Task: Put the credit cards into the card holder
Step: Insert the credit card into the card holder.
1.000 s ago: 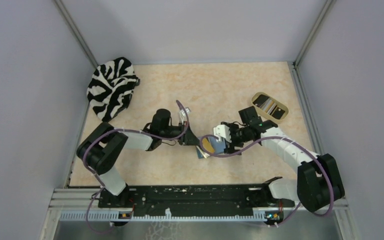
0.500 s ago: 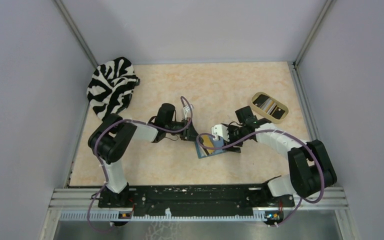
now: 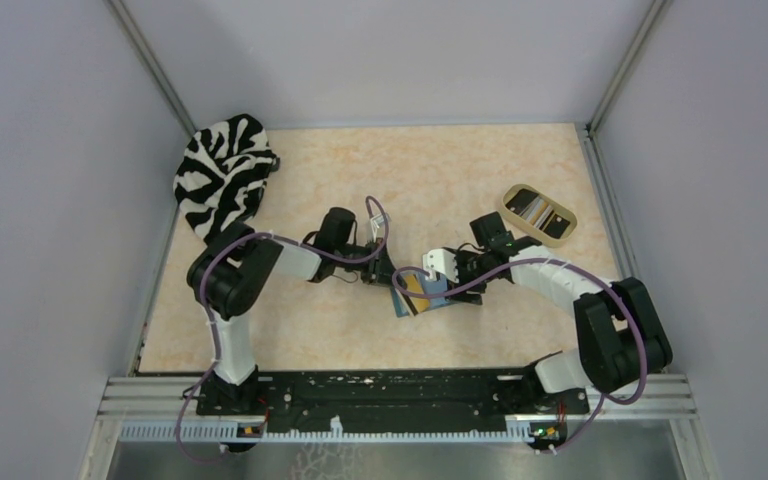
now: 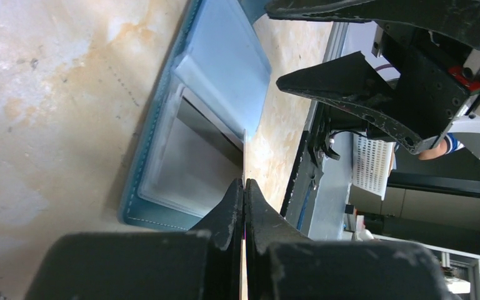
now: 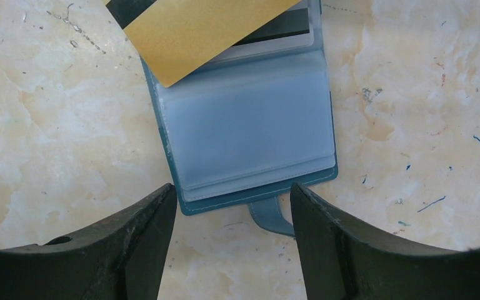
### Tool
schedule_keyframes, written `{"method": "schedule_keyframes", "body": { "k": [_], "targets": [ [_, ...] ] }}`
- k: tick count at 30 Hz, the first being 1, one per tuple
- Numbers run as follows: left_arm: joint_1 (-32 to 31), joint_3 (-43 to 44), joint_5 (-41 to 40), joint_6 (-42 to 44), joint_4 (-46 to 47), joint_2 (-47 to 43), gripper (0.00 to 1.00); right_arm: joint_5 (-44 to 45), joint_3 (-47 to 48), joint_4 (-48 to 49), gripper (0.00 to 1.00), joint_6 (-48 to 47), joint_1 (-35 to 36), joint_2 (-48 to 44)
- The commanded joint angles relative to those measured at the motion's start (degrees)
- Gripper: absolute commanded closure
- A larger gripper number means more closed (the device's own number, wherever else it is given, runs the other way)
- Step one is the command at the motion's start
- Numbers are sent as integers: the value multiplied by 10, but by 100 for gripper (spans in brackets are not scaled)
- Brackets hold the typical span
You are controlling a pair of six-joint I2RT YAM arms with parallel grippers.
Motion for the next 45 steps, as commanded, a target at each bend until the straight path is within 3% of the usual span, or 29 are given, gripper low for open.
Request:
{"method": "schedule_keyframes", "body": {
  "k": [1, 32, 45],
  "targets": [
    [5, 16, 12, -12, 0, 18, 100, -6, 1, 8, 34, -3, -3, 5],
    [10, 2, 25, -132, 138, 69, 100, 31, 5, -7, 38, -14, 14, 46],
    [10, 12, 1, -107, 67, 71, 100, 32, 12, -14, 42, -12, 17, 50]
  ]
}}
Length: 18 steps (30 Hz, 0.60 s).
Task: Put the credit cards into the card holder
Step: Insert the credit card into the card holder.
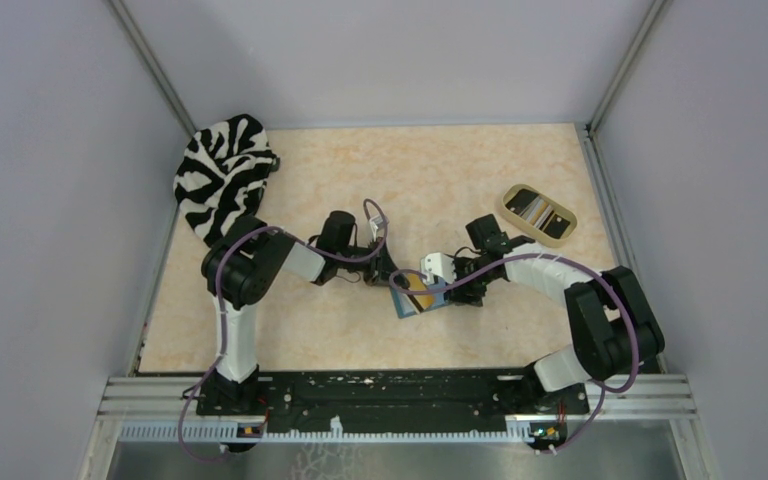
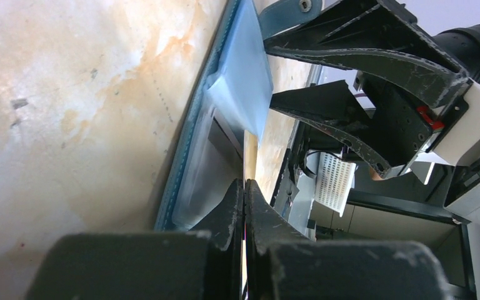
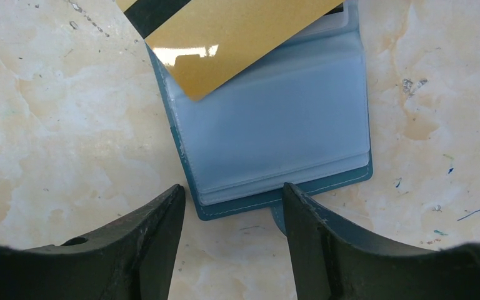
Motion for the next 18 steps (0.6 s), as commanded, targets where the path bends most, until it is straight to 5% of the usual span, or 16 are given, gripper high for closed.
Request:
{"method": "schedule_keyframes", "body": {
  "k": [1, 18],
  "targets": [
    [3, 10, -9, 21, -43, 4, 100, 12, 10, -6, 42, -10, 7, 14],
    [3, 78, -31, 53, -172, 26, 100, 8, 12, -8, 44, -8, 11, 8]
  ]
}}
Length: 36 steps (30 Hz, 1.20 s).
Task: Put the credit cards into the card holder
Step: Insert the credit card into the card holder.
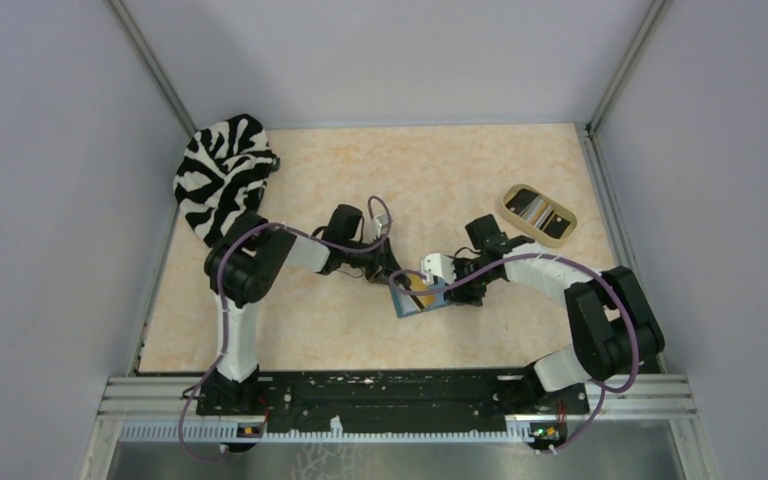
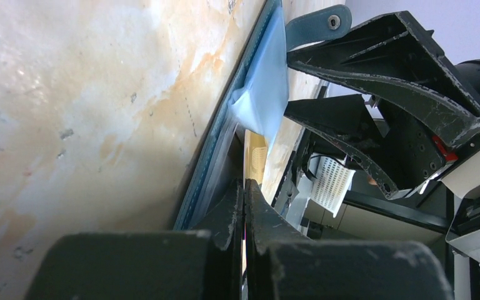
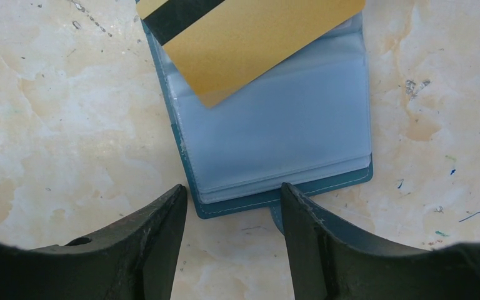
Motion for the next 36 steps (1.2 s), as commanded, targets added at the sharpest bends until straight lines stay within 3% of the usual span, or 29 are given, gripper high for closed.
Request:
{"method": "schedule_keyframes", "body": {
  "k": [1, 25, 36],
  "targets": [
    [3, 24, -20, 28, -42, 17, 100, 6, 11, -4, 44, -8, 8, 8],
    [-11, 69, -1, 34, -75, 57, 100, 7, 10, 3, 44, -2, 16, 8],
    [-15, 90, 5, 63, -144, 66, 100, 10, 11, 8, 45, 3, 22, 6]
  ]
}}
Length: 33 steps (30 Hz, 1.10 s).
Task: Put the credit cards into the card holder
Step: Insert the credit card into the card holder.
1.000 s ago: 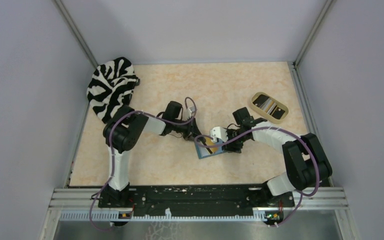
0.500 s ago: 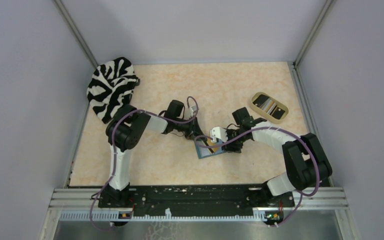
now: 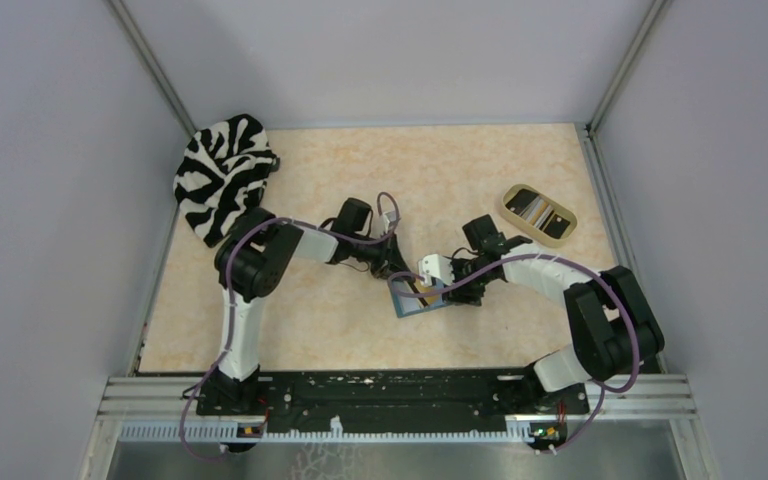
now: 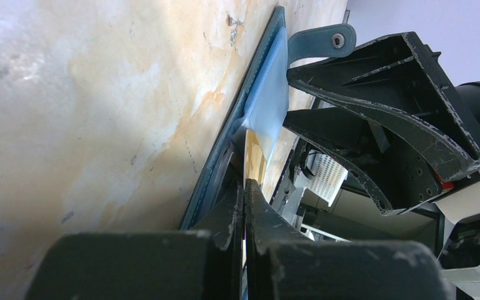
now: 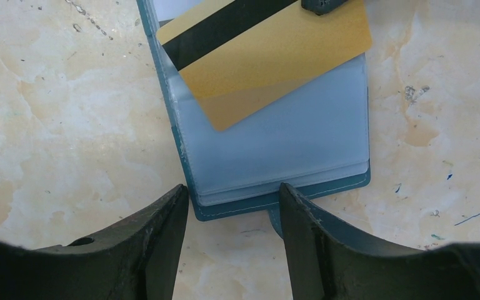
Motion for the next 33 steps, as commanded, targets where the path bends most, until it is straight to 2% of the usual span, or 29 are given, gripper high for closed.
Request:
{"method": "schedule_keyframes", "body": {
  "k": [1, 14, 33],
  "targets": [
    [-8, 9, -13, 37, -59, 25, 100, 0, 9, 9, 45, 2, 11, 5],
    [-10, 33, -9, 61, -120, 38, 100, 11, 5, 25, 46, 12, 30, 6],
    [-10, 81, -7, 51, -128, 68, 100, 11, 5, 24, 46, 12, 40, 2]
  ]
}}
